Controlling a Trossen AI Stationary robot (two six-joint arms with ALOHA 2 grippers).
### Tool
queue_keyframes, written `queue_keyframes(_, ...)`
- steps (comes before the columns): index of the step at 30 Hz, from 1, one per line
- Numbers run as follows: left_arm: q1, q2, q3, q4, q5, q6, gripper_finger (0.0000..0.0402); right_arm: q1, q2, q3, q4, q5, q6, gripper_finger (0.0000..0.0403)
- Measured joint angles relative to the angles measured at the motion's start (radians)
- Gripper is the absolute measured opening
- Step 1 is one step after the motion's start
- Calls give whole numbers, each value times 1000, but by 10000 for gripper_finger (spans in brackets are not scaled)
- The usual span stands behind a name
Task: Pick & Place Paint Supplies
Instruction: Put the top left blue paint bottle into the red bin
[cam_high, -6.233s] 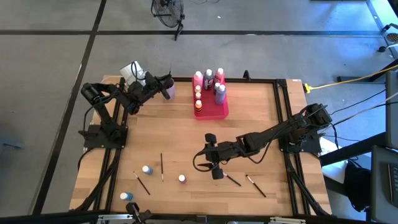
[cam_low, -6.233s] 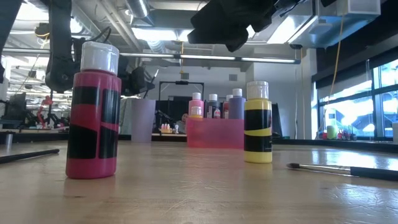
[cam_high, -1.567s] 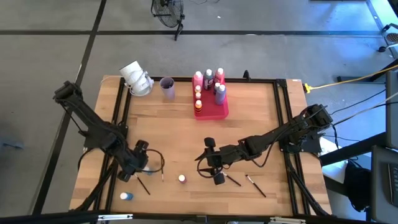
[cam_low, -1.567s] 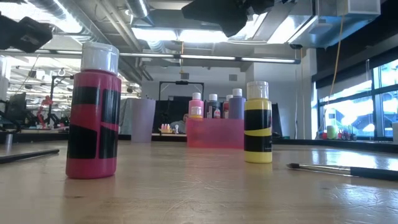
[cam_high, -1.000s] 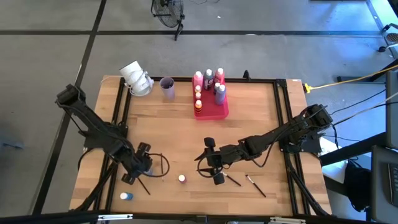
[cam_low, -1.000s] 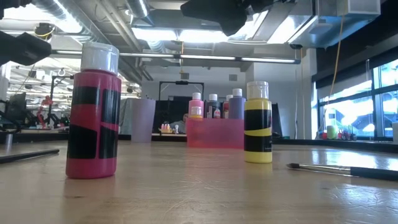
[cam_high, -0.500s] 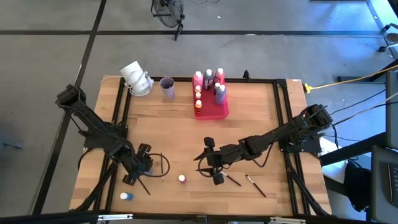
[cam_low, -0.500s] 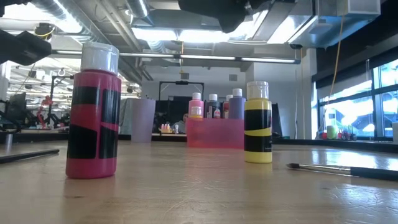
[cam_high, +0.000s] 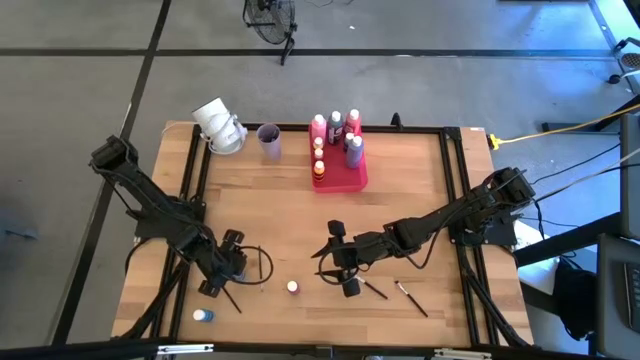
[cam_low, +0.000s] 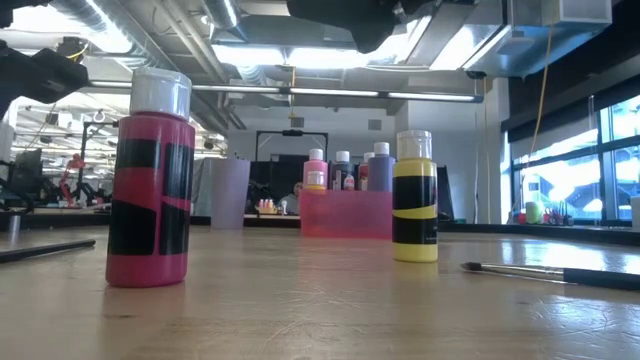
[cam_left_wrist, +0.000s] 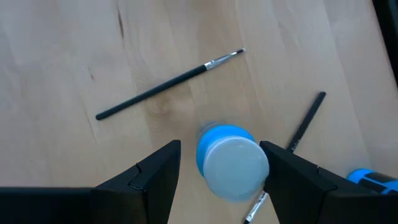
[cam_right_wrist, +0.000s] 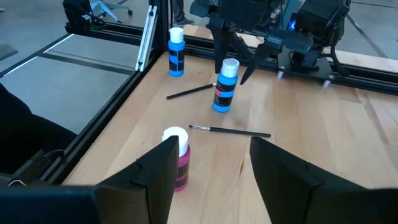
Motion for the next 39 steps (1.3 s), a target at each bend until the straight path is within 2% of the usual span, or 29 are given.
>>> queue_keyframes(6,0,0,0,0,-10,0,200,0,0,0,0,-3,4,201)
queue_keyframes(16,0,-4,3,3,-14,1,127,0,0,0,-1,-3,4,201)
queue_keyframes(19,1,-4,3,3,-14,1,117,0,0,0,-1,-3,4,201)
queue_keyframes(29,20,0,18,-27,-4,-16,116,0,0,0,-1,-2,1,201)
queue_keyframes(35,41,0,120,-174,-47,20,116,12,-14,0,50,2,-43,201)
queue_keyframes(39,73,1,213,-264,-86,91,116,38,-31,0,51,66,-64,201)
